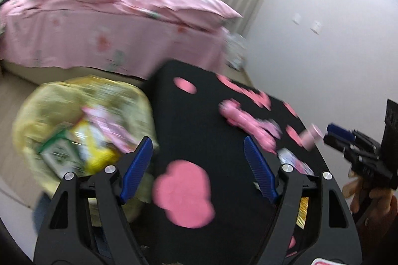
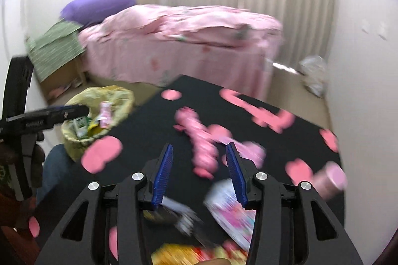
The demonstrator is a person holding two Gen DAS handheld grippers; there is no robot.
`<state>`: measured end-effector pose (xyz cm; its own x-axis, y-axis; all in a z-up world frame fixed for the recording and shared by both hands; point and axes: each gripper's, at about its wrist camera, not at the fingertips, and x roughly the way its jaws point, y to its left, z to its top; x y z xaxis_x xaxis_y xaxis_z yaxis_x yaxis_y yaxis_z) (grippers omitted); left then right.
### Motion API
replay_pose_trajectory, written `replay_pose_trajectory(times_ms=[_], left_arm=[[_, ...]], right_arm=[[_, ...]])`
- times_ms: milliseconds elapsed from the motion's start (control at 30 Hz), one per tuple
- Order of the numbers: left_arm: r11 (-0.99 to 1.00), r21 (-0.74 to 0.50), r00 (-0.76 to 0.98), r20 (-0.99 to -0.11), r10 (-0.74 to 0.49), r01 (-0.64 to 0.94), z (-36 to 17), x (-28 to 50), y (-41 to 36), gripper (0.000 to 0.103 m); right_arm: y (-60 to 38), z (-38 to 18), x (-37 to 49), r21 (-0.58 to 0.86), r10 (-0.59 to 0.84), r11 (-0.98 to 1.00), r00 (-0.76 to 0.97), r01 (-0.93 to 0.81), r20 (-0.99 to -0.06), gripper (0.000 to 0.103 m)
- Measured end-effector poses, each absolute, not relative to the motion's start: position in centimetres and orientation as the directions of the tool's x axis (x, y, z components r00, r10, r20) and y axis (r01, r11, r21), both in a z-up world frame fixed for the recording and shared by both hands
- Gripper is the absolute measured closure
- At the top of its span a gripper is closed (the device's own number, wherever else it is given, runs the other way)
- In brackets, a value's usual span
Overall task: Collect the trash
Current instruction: 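Move both grippers back over the remaining wrappers on the table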
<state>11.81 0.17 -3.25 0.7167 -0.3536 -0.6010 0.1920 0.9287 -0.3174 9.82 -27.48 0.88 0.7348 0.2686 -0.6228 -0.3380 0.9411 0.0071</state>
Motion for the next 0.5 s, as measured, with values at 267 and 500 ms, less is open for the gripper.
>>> replay_pose_trajectory(times_ms=[267,500], left_arm=[[0.826,-0.354,0.534,-0.637,-0.556,0.438,-5.4,11.4,-9.2,0.031],[0.772,-0.225,0.517,-0.629,-0.581,0.594,-4.7,15.6,-15.1,0.029]], right_arm=[[-35.3,-2.1,4.8,0.010,0.150,0.982,0.748,-0.189,-0.647,0.053],[-38.4,-4.9,4.6,0.117,0.190,0.982,0.741,-0.150,-0.644,0.046]])
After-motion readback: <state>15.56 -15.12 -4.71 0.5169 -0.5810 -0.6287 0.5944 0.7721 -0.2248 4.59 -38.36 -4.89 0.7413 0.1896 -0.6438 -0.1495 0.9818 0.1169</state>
